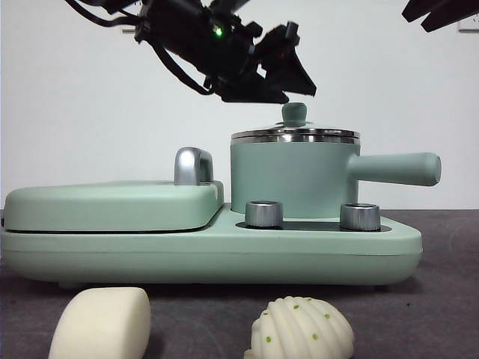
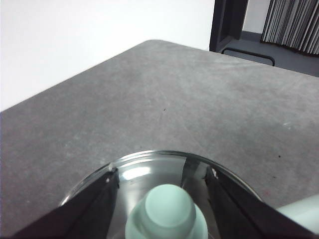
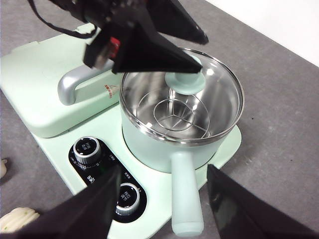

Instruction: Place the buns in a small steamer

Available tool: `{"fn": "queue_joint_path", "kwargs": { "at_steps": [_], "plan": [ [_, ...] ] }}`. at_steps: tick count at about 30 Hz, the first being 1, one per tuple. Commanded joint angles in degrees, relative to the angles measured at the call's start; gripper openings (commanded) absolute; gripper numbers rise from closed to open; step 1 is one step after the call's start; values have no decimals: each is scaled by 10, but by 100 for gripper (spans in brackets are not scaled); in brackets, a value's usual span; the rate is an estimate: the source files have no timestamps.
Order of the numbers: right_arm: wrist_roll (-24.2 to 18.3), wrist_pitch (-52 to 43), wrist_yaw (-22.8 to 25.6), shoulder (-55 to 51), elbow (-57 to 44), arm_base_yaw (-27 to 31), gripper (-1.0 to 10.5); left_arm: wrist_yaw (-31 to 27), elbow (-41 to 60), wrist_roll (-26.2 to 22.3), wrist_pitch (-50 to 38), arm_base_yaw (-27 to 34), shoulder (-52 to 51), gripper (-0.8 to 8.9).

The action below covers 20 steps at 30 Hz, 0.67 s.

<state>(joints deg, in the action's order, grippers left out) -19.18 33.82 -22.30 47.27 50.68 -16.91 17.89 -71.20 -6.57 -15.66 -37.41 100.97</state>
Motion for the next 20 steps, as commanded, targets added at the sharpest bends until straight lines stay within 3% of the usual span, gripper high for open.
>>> {"fn": "queue_joint_path", "kwargs": {
  "at_steps": [1,15,20],
  "plan": [
    [8,-8,0,2,12,-3,275,-1,-15,2,-6,-5,21,285],
    [8,-10,0,2,12,-3,275,-2,-15,0,11,-5,33,264],
    [8,-10,0,2,12,-3,275,-1,-15,0,19,-5,33,7]
  ]
}}
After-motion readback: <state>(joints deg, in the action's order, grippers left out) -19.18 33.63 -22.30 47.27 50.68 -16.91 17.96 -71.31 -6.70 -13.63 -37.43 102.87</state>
